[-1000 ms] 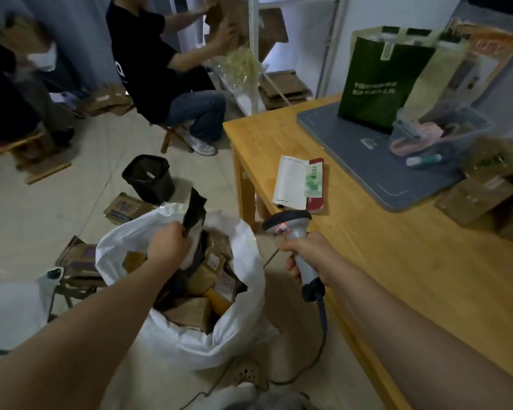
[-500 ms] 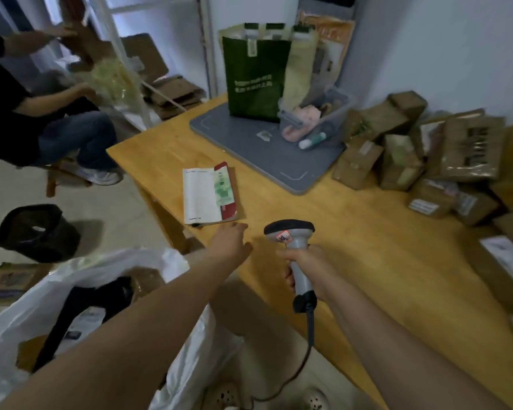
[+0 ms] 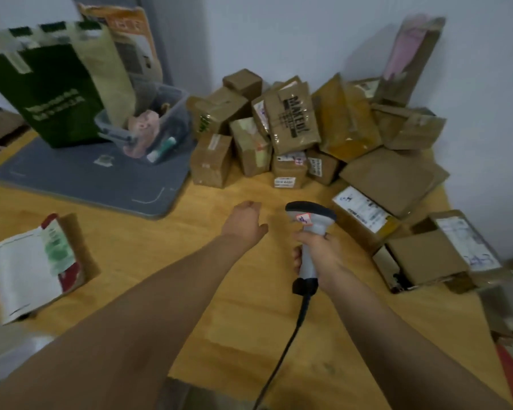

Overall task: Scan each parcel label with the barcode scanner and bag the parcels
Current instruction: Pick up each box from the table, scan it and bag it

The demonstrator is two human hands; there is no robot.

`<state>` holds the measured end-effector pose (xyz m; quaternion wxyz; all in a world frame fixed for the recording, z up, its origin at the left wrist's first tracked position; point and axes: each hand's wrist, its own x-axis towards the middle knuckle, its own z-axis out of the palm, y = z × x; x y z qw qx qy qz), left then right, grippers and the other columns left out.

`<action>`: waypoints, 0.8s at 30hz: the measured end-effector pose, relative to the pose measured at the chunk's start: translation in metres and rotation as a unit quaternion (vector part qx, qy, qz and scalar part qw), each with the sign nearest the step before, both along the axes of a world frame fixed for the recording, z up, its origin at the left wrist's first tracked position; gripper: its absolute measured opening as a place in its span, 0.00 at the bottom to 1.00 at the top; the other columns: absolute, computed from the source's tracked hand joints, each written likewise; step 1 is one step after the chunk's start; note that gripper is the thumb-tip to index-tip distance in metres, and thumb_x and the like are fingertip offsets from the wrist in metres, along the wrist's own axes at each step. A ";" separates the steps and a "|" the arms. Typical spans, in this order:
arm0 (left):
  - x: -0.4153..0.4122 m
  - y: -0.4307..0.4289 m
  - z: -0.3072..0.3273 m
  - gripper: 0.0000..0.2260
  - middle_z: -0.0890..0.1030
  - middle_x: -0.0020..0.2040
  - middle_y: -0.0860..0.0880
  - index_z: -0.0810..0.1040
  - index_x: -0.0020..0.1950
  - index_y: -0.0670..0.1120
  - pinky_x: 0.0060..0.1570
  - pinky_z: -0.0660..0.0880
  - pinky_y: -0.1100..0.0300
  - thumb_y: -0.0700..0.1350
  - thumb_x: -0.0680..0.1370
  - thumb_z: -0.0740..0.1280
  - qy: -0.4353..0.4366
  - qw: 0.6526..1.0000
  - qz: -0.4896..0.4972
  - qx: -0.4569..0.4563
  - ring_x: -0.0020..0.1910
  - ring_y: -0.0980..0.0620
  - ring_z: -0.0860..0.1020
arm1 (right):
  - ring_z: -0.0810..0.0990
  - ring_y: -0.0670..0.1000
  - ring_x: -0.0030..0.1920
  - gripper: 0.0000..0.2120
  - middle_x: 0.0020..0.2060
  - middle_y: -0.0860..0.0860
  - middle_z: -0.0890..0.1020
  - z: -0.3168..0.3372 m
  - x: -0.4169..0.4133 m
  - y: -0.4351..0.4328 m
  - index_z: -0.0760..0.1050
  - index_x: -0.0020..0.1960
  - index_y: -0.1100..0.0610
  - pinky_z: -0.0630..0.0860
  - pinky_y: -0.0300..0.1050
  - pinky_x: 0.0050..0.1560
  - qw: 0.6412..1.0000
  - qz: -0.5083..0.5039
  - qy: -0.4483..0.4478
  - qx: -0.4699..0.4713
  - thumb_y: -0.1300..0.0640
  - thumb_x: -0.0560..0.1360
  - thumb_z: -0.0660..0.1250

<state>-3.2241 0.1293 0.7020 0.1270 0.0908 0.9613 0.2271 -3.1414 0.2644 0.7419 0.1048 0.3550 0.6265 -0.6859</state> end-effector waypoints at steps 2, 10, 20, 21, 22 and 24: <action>-0.030 0.033 0.015 0.33 0.66 0.71 0.41 0.60 0.75 0.42 0.65 0.66 0.53 0.53 0.76 0.69 0.026 0.997 0.055 0.046 0.70 0.43 0.65 | 0.71 0.53 0.23 0.07 0.24 0.57 0.75 0.004 -0.011 0.020 0.72 0.39 0.61 0.69 0.43 0.27 0.999 -0.025 0.007 -0.025 0.63 0.74 0.68; -0.141 0.129 0.061 0.59 0.52 0.77 0.38 0.40 0.77 0.36 0.73 0.56 0.44 0.67 0.66 0.72 0.010 0.942 0.288 0.171 0.76 0.39 0.54 | 0.71 0.53 0.21 0.06 0.24 0.56 0.75 0.011 -0.042 0.073 0.71 0.43 0.62 0.70 0.43 0.25 0.996 0.005 0.059 -0.066 0.62 0.75 0.68; -0.128 0.119 0.048 0.50 0.58 0.73 0.41 0.51 0.78 0.42 0.65 0.67 0.51 0.60 0.66 0.73 -0.024 0.869 0.382 0.314 0.69 0.40 0.63 | 0.70 0.53 0.21 0.06 0.25 0.56 0.75 0.002 -0.039 0.099 0.71 0.42 0.62 0.70 0.42 0.25 0.995 0.026 0.057 -0.082 0.62 0.75 0.68; -0.110 0.108 0.044 0.48 0.62 0.72 0.43 0.56 0.78 0.44 0.63 0.68 0.52 0.61 0.65 0.73 -0.054 0.841 0.381 0.380 0.67 0.42 0.67 | 0.71 0.53 0.20 0.06 0.25 0.56 0.75 0.002 -0.037 0.099 0.72 0.43 0.62 0.70 0.41 0.25 0.995 0.022 0.052 -0.080 0.62 0.75 0.68; -0.091 0.097 0.040 0.45 0.66 0.71 0.45 0.60 0.76 0.45 0.62 0.71 0.52 0.60 0.65 0.74 -0.088 0.815 0.373 0.435 0.64 0.44 0.71 | 0.71 0.53 0.20 0.07 0.25 0.57 0.75 0.002 -0.035 0.098 0.72 0.42 0.63 0.69 0.41 0.25 0.996 0.015 0.046 -0.079 0.61 0.74 0.69; -0.050 0.072 0.033 0.32 0.77 0.61 0.47 0.68 0.72 0.45 0.48 0.77 0.57 0.54 0.71 0.73 -0.139 0.789 0.355 0.482 0.53 0.50 0.78 | 0.70 0.52 0.21 0.08 0.25 0.56 0.75 -0.001 -0.028 0.095 0.72 0.41 0.63 0.69 0.41 0.25 0.996 0.005 0.034 -0.086 0.62 0.74 0.70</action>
